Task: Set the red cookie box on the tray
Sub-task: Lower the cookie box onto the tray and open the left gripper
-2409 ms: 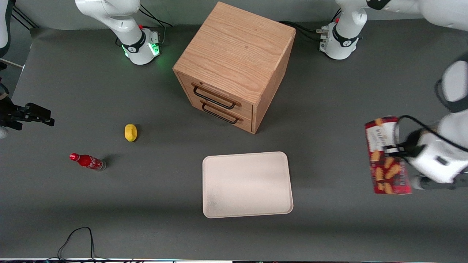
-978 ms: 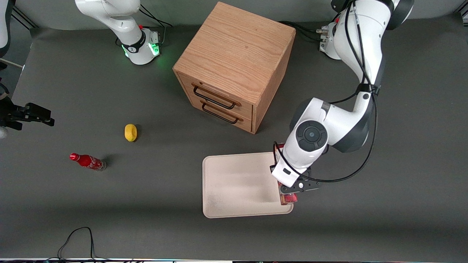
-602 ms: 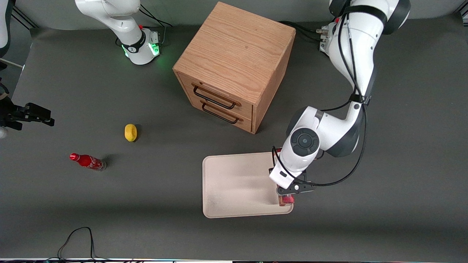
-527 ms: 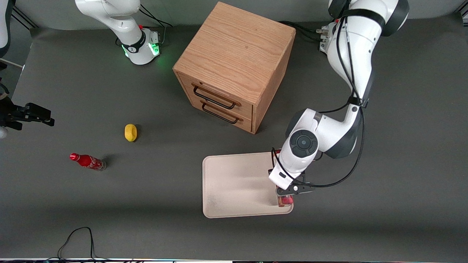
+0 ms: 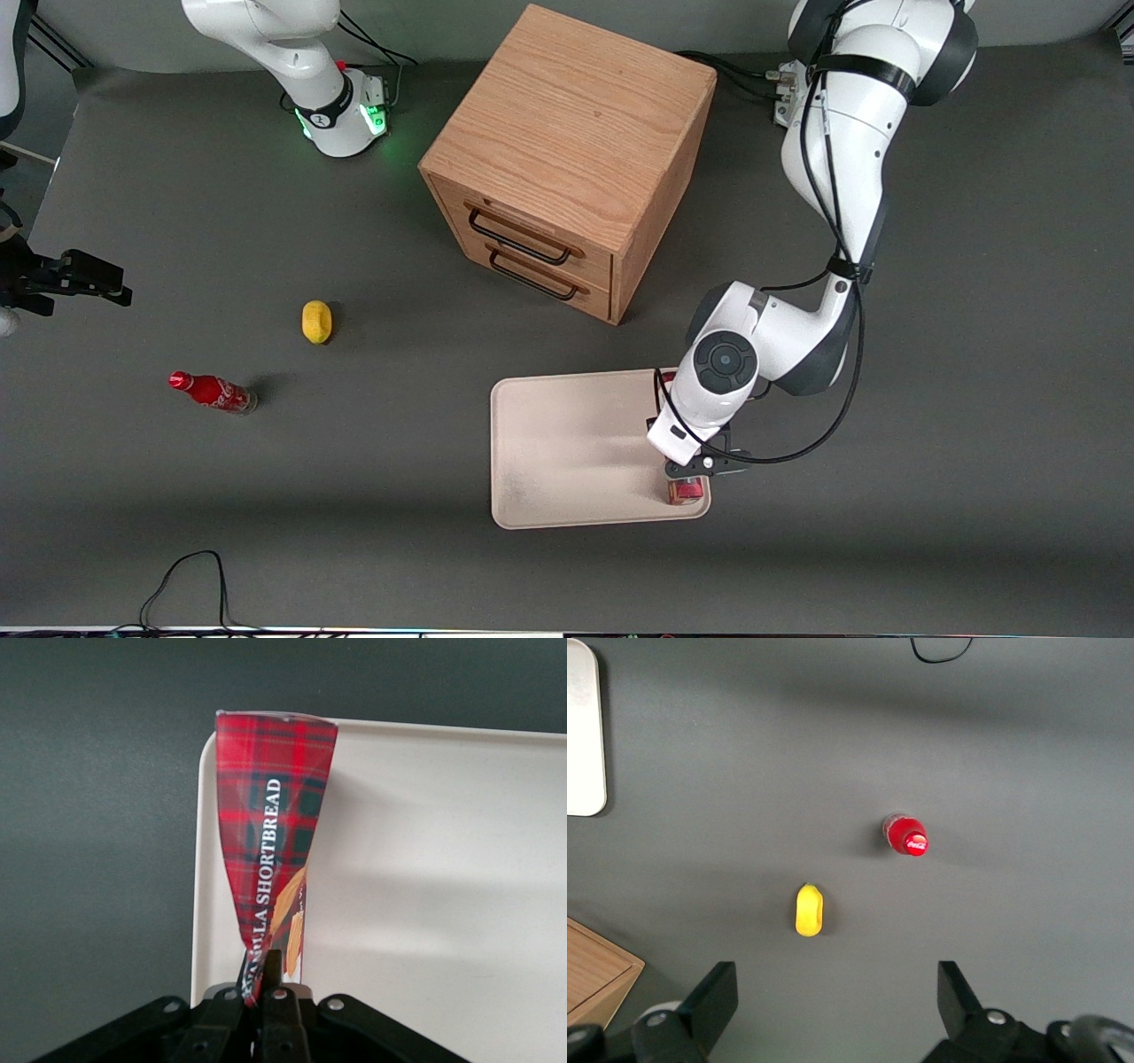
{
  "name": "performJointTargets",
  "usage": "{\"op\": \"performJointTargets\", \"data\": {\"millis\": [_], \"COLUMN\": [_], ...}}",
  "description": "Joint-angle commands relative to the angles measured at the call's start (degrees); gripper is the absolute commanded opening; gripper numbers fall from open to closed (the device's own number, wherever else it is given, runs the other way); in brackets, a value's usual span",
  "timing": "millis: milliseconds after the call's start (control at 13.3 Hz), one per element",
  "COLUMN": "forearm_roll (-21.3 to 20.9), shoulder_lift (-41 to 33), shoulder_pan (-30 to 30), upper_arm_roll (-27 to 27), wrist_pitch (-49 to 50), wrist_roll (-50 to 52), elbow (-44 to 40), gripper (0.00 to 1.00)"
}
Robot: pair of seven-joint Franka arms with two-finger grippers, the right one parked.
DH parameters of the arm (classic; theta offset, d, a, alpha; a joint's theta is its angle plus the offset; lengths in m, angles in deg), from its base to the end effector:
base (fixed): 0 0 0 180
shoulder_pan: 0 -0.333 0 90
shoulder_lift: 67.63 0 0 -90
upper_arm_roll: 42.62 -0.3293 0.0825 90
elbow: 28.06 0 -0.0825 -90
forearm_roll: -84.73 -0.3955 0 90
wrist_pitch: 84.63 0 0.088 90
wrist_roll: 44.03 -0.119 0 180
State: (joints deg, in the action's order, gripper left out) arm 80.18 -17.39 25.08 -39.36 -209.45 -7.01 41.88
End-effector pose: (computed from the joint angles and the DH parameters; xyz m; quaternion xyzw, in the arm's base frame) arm 0.6999 -0.3594 0.2419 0.9969 0.0654 0.0412 0.0121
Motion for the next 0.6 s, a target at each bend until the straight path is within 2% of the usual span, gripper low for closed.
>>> {"op": "performJointTargets", "data": {"millis": [0, 226, 527], "forearm_roll": [-0.8, -0.6, 0.1], "shoulder_lift": [-0.6, -2.5, -14.3], "shoulder_pan": [0.2, -0.1, -0.9], "upper_arm_roll": [-0.3, -0.3, -0.3], "wrist_pitch": [0.0, 2.8, 19.2], "wrist_roll": [-0.1, 0.2, -0.3], "elbow": [0.0, -0.2, -0.2], "gripper": [1.00, 1.00, 1.00]}}
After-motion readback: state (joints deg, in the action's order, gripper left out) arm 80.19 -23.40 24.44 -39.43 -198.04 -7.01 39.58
